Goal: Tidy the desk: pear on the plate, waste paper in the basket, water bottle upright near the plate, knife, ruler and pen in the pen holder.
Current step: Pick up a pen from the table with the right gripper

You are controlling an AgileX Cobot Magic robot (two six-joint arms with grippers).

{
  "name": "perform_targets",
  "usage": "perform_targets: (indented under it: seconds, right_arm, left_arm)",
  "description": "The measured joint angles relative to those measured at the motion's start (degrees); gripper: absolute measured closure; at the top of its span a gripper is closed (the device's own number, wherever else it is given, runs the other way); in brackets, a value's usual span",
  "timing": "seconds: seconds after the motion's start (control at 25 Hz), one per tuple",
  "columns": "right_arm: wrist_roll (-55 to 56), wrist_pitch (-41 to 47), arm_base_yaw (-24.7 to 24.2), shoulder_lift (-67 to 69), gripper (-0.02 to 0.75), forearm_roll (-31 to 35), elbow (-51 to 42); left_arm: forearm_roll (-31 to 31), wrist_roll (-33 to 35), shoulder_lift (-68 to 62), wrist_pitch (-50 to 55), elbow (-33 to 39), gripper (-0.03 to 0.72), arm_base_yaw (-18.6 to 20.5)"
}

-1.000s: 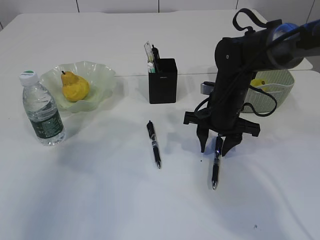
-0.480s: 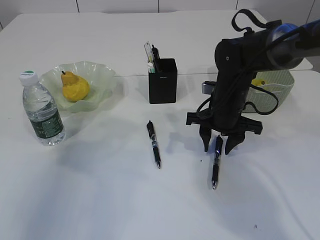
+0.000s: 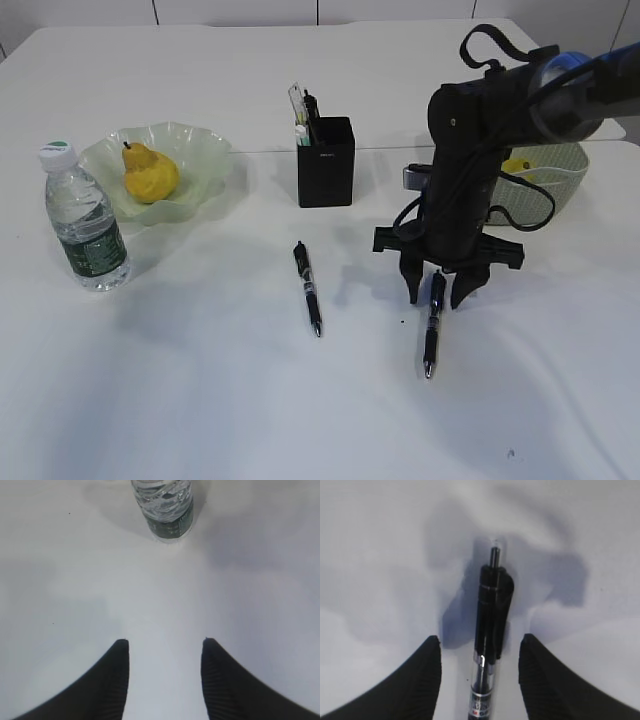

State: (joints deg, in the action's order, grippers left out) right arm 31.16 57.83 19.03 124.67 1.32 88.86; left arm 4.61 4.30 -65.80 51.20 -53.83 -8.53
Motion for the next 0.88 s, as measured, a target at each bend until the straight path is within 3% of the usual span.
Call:
perform_targets:
  seconds: [0.88]
  right_arm:
    - [0.0,-1.47,0.0,0.0,0.331,-0.1,0.0]
  left_arm:
    - [0.39,0.0,0.0,0.0,0.0,0.358,0.0]
